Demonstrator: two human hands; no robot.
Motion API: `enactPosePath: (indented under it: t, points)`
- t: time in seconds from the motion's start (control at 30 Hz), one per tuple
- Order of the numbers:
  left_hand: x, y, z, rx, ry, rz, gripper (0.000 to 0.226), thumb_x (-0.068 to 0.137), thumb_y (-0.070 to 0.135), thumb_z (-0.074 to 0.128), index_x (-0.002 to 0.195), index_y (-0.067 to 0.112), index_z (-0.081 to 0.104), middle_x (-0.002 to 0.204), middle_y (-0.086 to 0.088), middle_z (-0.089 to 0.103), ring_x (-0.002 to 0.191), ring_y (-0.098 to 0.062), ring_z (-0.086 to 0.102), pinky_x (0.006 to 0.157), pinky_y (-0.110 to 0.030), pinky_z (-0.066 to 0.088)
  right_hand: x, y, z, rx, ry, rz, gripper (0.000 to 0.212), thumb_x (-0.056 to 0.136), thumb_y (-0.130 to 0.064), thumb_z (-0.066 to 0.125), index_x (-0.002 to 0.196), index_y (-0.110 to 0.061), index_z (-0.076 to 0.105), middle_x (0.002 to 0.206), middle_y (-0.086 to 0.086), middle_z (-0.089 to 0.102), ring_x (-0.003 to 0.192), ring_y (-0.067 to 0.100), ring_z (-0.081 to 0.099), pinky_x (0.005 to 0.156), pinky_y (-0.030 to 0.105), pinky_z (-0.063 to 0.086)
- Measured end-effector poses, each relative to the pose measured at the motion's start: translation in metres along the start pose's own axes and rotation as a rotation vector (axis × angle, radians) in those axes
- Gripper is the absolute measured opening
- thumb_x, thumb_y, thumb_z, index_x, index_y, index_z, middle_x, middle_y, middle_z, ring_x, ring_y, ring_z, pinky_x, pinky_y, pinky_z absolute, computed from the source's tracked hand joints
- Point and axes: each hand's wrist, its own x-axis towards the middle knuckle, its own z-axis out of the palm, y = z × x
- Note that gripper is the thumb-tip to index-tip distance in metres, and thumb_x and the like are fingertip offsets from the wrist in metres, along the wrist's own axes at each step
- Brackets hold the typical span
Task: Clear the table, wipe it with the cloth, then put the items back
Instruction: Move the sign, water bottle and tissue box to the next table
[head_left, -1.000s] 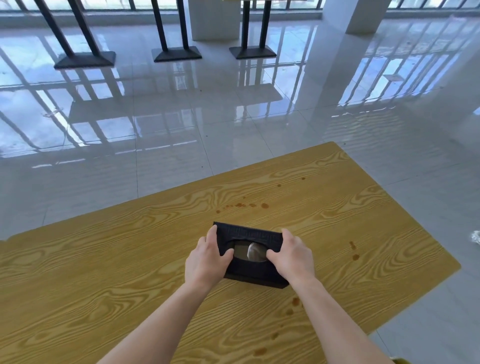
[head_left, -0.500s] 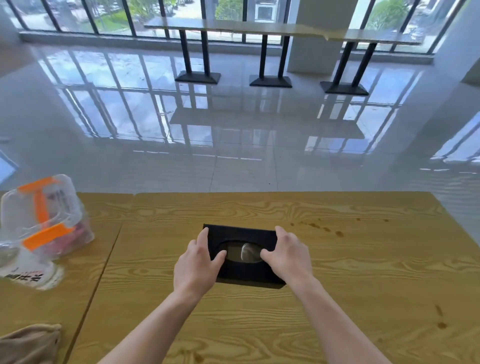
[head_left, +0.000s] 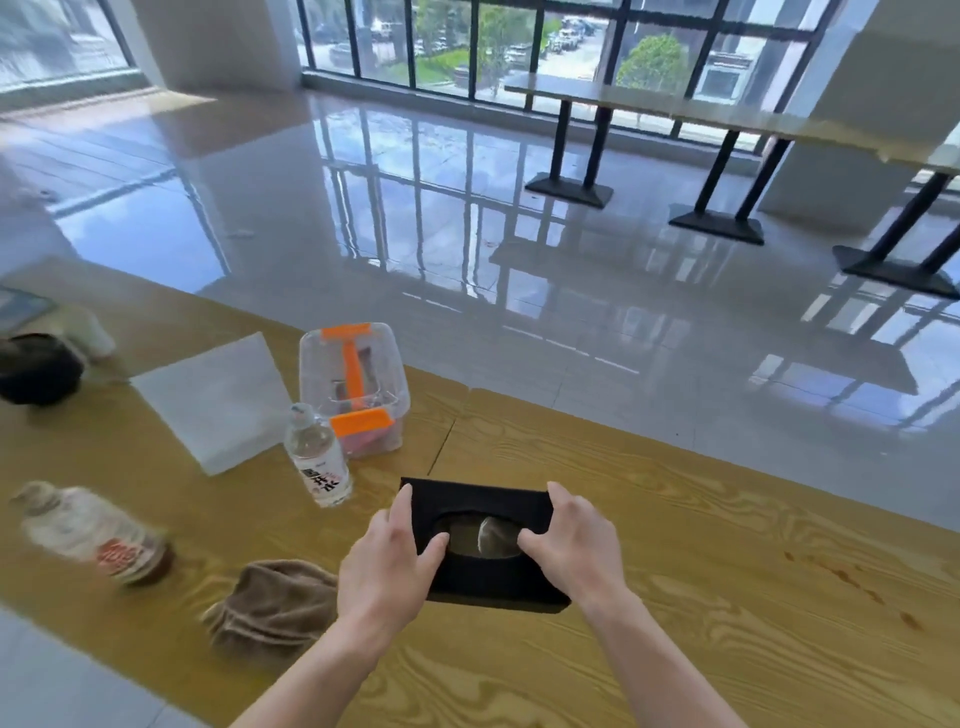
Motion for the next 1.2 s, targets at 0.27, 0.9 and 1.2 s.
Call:
enactPosePath:
  t: [0.27, 0.9, 1.2]
  points:
    - [0.016, -0.106, -0.057, 0.041, 0.062, -0.214, 0.069, 0.091, 0.05, 0.051, 0.15, 0.029, 0.023, 0.122, -0.001, 0.059, 0.096, -0.022, 0.063, 0.073, -0.035, 0.053, 0.011, -0.107, 0.081, 0.022, -0.122, -0.125, 0.045, 0.073, -0.045, 0.061, 0.11, -0.02, 0.054, 0.087, -0.002, 0.06, 0.074, 0.023, 0.062, 0.064, 0.033, 0.054]
    - [0.145, -0.212, -0.12, 0.155, -0.11, -0.172, 0.058, 0.09, 0.028, 0.05, 0.143, 0.036, 0.031, 0.118, -0.004, 0.056, 0.098, -0.028, 0.059, 0.079, -0.044, 0.053, -0.001, -0.226, 0.175, 0.568, -0.303, 0.3, 0.057, 0.084, -0.039, 0.07, 0.134, -0.026, 0.048, 0.115, -0.004, 0.056, 0.1, 0.014, 0.061, 0.086, 0.033, 0.054]
    - [0.198, -0.224, -0.116, 0.241, -0.138, -0.003, 0.057, 0.09, 0.02, 0.051, 0.141, 0.04, 0.038, 0.123, 0.001, 0.055, 0.111, -0.023, 0.053, 0.094, -0.04, 0.039, -0.004, -0.259, 0.201, 0.945, -0.319, 0.593, 0.029, 0.079, -0.022, 0.072, 0.103, -0.031, 0.058, 0.111, 0.002, 0.062, 0.091, 0.019, 0.067, 0.08, 0.039, 0.061]
